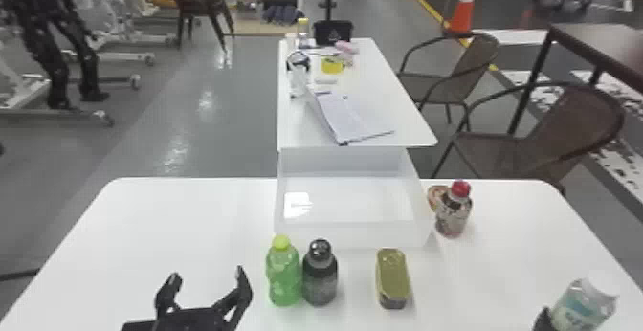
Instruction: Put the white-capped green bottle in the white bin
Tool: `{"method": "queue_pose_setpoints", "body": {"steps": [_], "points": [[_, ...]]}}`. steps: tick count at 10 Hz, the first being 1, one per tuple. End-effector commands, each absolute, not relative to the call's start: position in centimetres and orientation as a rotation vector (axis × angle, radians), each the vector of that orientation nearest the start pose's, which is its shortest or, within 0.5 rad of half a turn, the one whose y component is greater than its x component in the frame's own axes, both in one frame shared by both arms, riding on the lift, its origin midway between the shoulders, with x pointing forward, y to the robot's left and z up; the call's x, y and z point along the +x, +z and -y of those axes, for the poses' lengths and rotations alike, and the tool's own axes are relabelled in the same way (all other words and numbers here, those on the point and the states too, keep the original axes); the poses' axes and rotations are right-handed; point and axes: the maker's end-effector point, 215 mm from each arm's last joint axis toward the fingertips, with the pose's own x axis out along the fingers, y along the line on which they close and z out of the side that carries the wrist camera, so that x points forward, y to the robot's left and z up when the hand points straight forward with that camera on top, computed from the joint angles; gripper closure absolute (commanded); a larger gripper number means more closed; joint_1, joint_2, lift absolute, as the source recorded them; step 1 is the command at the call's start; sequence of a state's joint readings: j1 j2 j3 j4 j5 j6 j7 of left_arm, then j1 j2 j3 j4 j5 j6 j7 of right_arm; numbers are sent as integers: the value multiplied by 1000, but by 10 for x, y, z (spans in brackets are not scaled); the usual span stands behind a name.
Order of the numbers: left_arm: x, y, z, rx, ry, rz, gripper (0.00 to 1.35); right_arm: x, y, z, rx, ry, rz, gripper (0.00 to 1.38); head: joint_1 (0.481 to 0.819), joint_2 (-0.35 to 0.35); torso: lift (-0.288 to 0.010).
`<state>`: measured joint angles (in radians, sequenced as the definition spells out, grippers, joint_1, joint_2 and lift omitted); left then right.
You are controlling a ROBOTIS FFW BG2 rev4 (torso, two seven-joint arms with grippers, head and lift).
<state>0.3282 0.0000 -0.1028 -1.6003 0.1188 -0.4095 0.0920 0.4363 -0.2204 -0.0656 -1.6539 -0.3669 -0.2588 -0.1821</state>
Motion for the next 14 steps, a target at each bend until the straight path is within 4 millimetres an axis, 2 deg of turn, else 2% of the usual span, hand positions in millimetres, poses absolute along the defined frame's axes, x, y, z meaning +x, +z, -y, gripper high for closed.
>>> {"method": "queue_pose_setpoints", "body": {"steps": [1,3,4,5,6,9,12,14], "points": [[471,-383,-203,-162,41,92,167,441,-433,384,103,-251,-93,90,549,0,-100],[471,-383,-202,-163,40,93,167,453,-432,382,92,-224,-88,94,549,0,-100],[471,-384,-202,-163,40,92,167,455,-433,382,91,-221,-91,190,549,0,-100],[471,-385,-203,-164,42,92,167,454,-436,382,90,-222,-97,544,549,0,-100],[472,-384,-203,-165,41,93,167,454,-436,382,89,-222,-99,805,549,0,-100],[472,-384,-202,-165,40,93,167,458,-430,379,90,-210,-86,871,549,0,-100],[472,-385,-202,-169,40,93,167,460,-420,372,86,-196,-66,871,549,0,-100],[471,-386,-202,-170,42,89,167,470,-383,359,78,-168,-14,871,549,0,-100]]}}
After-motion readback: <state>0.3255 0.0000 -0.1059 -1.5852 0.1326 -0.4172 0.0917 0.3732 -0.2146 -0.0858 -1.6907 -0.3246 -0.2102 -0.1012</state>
